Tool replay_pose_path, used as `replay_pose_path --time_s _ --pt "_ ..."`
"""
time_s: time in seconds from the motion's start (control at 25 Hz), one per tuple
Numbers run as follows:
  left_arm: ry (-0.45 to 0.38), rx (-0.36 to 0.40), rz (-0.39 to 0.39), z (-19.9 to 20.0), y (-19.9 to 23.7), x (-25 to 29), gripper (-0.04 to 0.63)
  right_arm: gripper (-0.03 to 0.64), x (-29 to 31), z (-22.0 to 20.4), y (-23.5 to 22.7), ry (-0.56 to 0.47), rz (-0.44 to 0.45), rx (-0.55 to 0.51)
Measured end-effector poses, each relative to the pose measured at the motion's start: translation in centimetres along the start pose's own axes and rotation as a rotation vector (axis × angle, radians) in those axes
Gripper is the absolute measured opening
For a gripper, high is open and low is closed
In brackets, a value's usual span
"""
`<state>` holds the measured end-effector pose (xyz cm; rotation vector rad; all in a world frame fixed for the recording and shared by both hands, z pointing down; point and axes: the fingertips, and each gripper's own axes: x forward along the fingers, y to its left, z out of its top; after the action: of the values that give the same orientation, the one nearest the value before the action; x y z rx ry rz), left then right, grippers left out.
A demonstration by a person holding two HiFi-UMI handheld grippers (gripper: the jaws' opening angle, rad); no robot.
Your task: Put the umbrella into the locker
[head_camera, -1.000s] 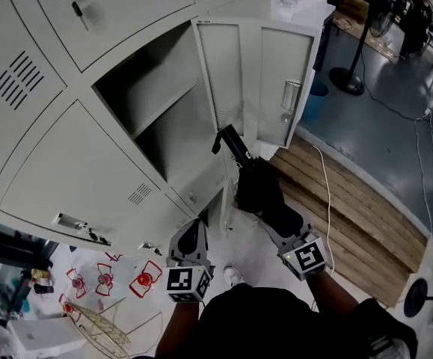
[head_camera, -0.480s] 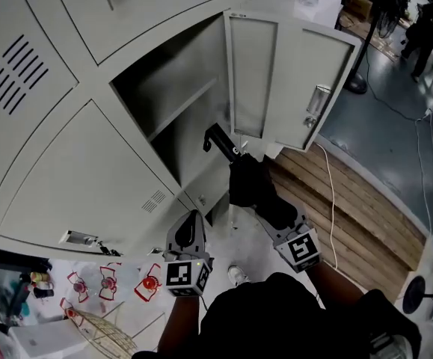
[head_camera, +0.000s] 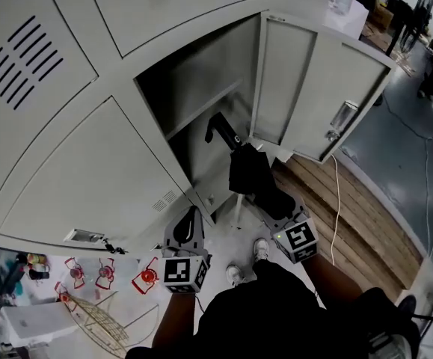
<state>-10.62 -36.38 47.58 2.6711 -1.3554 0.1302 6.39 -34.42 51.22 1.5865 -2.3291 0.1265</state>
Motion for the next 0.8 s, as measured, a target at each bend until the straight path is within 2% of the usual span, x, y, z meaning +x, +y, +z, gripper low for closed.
replay_pose_path --time_s 0.16,0.48,0.8 --pt "0.018 0.012 0.039 0.9 0.2 1.0 -0.005 0.236 3.0 0.4 -0.5 0.013 0.052 -0.005" --pt "0.0 0.02 0.134 2.0 1.1 3.2 -0.005 0.236 9.8 0.9 -1.6 0.072 0.178 -0.055" --pt "0.009 0.023 0.207 1.5 1.5 3.9 -0.005 0.238 15.5 3.1 -1.7 0.07 0.249 -0.076"
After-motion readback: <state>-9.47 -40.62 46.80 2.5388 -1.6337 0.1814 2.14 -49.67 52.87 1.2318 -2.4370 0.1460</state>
